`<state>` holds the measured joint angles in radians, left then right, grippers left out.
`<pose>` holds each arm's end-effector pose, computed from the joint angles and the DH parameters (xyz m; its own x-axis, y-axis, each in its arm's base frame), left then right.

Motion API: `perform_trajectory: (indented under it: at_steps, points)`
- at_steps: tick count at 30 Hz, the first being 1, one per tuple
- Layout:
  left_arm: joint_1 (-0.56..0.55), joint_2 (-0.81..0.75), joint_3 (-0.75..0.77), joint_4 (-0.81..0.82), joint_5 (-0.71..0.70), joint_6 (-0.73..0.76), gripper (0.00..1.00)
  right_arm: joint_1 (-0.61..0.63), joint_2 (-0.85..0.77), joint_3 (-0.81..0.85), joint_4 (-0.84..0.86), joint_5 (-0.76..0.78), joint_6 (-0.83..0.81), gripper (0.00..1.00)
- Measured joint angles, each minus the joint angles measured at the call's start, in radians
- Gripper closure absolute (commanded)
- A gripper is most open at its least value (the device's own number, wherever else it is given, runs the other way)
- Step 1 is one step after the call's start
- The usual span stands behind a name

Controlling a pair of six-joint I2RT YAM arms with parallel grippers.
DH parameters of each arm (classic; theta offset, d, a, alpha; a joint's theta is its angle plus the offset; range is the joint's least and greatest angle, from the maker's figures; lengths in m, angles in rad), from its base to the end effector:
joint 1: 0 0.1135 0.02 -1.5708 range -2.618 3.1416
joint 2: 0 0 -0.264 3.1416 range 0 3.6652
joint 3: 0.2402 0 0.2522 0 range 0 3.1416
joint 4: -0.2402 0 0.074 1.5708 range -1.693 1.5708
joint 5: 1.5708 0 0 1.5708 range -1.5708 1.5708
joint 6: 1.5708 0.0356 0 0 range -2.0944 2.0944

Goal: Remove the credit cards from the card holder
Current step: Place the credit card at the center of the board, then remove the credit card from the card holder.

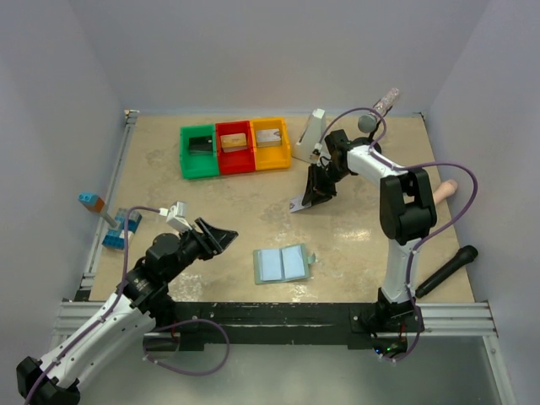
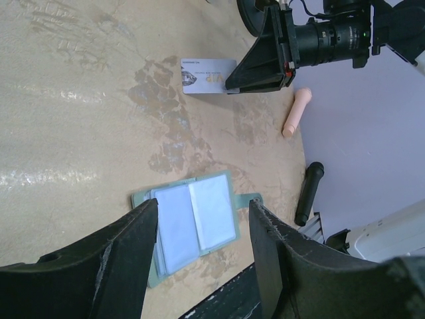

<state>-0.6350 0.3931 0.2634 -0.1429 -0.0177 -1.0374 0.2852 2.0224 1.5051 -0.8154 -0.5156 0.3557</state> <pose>0.1069 -0.0780 0.2129 -0.6091 -0.6206 -0.4938 0.1080 0.5519 -0.8269 0.3814 0.1301 0.1800 -0.9983 0.0231 -0.0542 -0.0093 0.8471 0.5313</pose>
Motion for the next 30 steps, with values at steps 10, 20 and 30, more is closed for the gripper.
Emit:
perform_trajectory:
  at_steps: [10,20,30]
  points:
    - [0.0,-0.001,0.0,0.0,0.0,0.0,0.39,0.0,0.0,0.0,-0.009,0.017,0.003,0.63]
    - [0.0,-0.006,0.0,-0.001,0.0,0.0,0.38,0.0,0.0,0.0,-0.032,0.057,0.003,0.6]
    - [0.0,-0.015,-0.008,-0.002,0.0,0.0,0.37,0.0,-0.063,-0.008,-0.048,0.108,0.003,0.59]
